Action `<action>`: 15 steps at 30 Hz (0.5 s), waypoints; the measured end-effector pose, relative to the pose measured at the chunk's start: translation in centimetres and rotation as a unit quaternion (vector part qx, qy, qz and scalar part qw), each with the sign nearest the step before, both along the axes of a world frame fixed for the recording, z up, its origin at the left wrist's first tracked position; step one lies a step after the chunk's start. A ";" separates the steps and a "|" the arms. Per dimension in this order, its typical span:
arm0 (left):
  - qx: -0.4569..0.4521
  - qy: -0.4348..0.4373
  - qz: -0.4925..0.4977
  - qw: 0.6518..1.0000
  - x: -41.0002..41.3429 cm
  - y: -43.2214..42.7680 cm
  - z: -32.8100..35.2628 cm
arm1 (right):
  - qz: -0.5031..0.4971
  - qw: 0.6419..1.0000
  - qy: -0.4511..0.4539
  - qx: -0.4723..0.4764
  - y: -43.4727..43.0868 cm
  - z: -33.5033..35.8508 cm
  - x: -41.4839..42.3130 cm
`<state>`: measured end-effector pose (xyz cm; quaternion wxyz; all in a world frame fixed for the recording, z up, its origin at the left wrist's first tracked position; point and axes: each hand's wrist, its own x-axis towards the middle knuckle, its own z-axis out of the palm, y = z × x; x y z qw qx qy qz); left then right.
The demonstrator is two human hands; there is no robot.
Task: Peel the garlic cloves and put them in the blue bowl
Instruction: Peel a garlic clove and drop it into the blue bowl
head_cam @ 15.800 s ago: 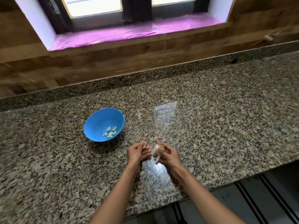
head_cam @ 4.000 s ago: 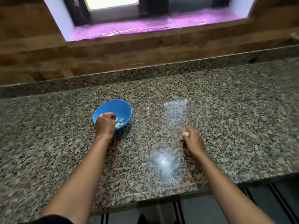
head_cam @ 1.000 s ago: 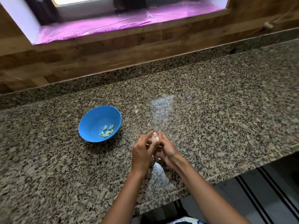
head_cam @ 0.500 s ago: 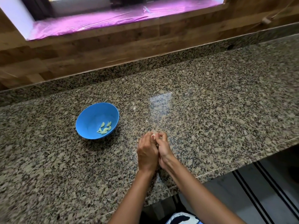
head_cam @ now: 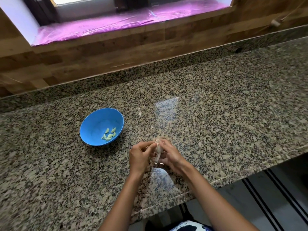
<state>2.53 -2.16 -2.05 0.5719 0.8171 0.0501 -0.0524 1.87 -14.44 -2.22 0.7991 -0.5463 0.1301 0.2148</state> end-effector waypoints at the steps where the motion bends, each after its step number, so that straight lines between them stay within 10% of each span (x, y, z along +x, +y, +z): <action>1: -0.008 0.015 -0.011 1.000 0.1 0.0 0.3 | 0.012 1.000 -0.002 -0.004 -0.2 0.1 0.0; 15: 0.090 -0.005 -0.053 0.995 -0.2 -1.2 1.2 | -0.023 0.993 -0.067 -0.093 0.5 -1.7 -0.6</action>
